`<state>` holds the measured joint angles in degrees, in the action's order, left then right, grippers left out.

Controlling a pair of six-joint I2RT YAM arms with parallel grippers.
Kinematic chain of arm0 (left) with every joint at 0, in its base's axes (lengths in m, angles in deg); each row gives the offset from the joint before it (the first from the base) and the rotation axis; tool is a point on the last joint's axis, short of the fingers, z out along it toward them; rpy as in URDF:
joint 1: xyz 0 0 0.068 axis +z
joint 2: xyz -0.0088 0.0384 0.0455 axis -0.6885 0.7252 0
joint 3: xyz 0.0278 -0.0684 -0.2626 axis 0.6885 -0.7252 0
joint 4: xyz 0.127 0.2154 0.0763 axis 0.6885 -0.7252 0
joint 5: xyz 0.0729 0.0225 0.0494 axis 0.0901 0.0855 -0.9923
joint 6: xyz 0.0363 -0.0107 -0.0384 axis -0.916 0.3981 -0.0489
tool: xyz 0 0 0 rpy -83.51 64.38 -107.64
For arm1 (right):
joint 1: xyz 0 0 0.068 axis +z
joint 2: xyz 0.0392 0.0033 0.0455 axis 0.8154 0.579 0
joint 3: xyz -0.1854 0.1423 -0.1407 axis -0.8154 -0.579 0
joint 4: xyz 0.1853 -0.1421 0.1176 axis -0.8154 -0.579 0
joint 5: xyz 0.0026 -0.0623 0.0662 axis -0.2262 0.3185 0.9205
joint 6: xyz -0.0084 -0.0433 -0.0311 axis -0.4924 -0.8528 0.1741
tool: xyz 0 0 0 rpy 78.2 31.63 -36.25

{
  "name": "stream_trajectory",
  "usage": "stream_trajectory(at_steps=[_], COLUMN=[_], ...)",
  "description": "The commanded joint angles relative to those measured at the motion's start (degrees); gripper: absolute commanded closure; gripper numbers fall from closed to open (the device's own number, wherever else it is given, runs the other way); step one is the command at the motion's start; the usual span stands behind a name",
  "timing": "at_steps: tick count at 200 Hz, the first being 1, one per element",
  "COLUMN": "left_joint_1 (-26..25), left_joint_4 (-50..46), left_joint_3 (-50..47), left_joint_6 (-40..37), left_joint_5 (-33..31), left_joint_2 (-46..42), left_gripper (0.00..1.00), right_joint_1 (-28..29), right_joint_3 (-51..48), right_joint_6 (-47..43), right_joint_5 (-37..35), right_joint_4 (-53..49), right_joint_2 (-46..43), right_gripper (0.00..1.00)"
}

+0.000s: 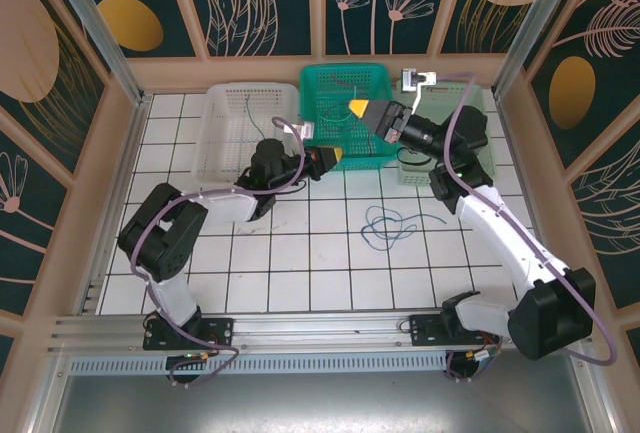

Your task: Untangle the cables

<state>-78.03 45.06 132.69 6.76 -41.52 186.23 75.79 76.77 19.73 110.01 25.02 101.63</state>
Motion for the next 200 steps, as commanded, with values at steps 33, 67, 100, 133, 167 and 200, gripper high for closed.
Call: stream_trajectory(at_steps=[33,67,100,133,167,200], left_joint_1=[-0.4,-0.4,-0.6,-2.4,-6.3,-7.9], left_joint_4=[-19.9,-24.3,-28.5,-30.8,-31.3,-31.3], left_joint_3=[-4.3,-7.4,-9.6,-10.6,-10.7,-10.6], left_joint_6=[-21.1,-25.7,-30.4,-33.5,-36.2,-37.2], left_joint_5=[-13.5,-16.4,-18.0,-20.7,-28.2,-32.9], left_joint_2=[-8.7,-11.6,-14.2,-15.5,-14.7,-14.6], left_gripper=[1.00,1.00,1.00,1.00,1.00,1.00], right_joint_1=[-10.1,-15.1,-16.5,-17.9,-19.8,-23.0], right_joint_3=[-3.1,-2.4,-3.8,-5.9,-8.5,-11.1], right_joint_6=[-6.1,-15.1,-17.9,-16.4,-10.6,-7.1], right_joint_5=[-0.1,-6.0,-11.9,-17.5,-18.9,-18.2], right_joint_4=[-13.7,-26.1,-28.7,-28.8,-27.3,-24.9], right_joint_2=[-9.0,-13.5,-16.5,-18.8,-19.4,-20.8], right_gripper=[1.00,1.00,1.00,1.00,1.00,1.00])
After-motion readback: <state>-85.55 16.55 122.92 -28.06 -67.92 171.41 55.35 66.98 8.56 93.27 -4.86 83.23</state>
